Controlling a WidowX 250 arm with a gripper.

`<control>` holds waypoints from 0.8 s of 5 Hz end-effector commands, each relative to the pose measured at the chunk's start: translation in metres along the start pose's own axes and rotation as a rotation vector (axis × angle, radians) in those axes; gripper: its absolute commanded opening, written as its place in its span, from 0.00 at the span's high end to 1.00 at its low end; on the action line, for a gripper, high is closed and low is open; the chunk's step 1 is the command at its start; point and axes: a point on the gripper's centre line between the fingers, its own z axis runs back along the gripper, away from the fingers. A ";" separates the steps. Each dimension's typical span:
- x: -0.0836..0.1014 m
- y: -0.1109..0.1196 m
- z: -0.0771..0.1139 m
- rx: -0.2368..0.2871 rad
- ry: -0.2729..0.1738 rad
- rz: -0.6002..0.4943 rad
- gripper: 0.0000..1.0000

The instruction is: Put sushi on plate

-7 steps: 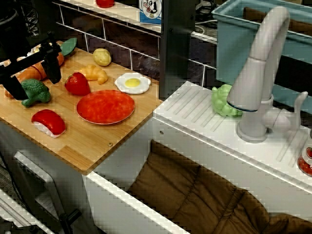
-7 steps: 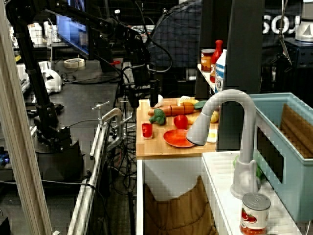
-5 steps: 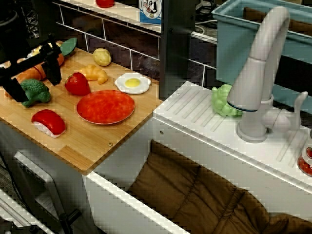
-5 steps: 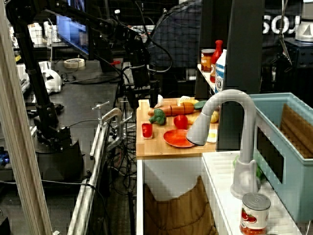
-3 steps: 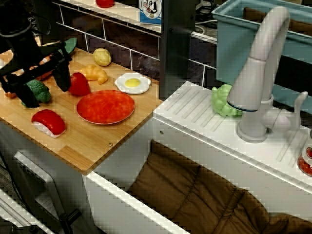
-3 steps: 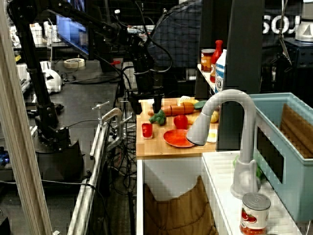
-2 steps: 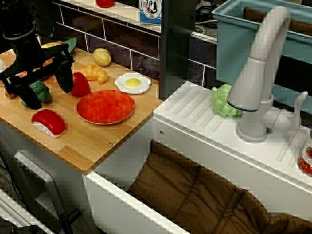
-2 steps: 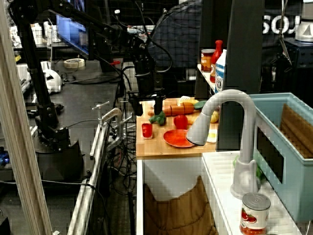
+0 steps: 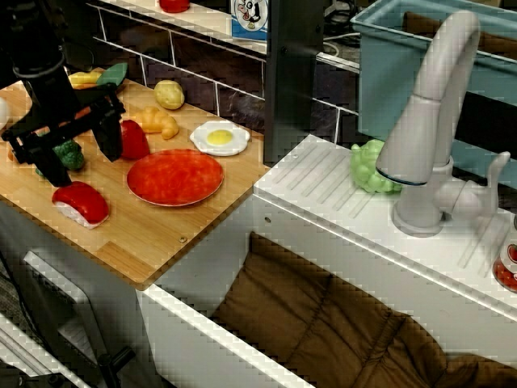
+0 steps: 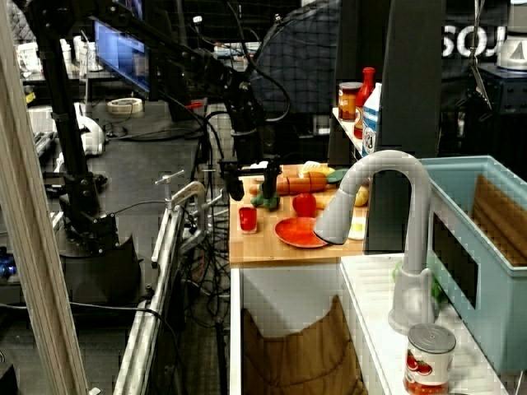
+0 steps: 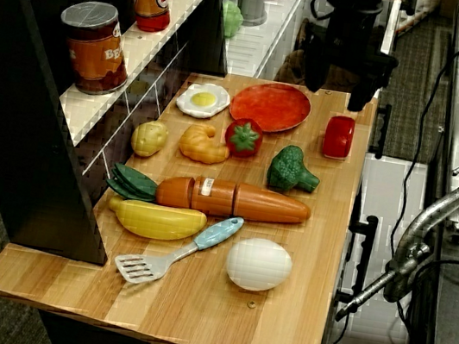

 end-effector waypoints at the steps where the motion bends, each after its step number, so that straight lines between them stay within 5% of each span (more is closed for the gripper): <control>1: 0.015 -0.003 0.002 -0.006 -0.040 -0.007 0.00; 4: 0.012 0.005 -0.002 0.007 -0.039 -0.025 0.00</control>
